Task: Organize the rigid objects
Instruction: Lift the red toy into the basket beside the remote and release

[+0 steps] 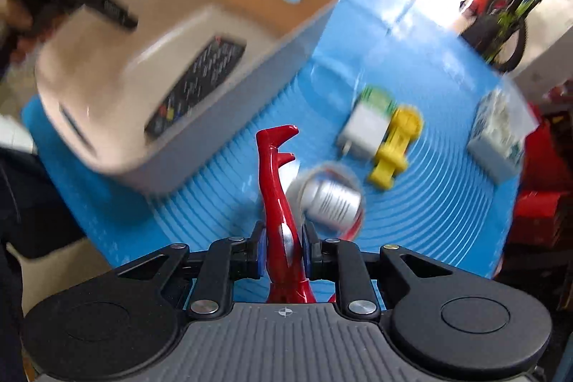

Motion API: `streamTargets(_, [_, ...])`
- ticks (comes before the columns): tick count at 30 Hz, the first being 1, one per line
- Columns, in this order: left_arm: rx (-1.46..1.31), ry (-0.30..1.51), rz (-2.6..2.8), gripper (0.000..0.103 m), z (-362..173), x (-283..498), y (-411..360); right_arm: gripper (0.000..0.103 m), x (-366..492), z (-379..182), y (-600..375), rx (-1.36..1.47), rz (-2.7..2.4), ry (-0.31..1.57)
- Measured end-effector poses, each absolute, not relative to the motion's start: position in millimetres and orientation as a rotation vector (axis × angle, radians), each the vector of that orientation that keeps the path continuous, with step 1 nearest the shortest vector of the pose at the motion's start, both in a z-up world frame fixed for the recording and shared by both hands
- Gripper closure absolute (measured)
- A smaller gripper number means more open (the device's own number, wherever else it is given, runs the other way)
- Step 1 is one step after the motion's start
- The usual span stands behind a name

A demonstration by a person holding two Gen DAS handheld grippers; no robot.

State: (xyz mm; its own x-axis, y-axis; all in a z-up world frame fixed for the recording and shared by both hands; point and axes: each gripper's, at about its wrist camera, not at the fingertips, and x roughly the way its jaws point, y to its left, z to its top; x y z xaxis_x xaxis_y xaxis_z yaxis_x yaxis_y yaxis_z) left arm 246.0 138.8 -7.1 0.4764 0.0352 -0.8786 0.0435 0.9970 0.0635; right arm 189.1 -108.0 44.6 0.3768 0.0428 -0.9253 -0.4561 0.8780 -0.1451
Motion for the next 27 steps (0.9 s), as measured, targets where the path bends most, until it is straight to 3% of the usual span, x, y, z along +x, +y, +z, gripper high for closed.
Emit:
streamTargets(13, [0.082,1.075,-0.005,0.092,-7.1,246.0,139.0,0.073,244.7,85.4,-65.0,-0.242,0.261,0.890])
streamTargets(27, [0.081,1.074,-0.009,0.092,-7.8,245.4,138.7,0.073,265.7,64.9,-9.9,-0.125,0.307,0.861])
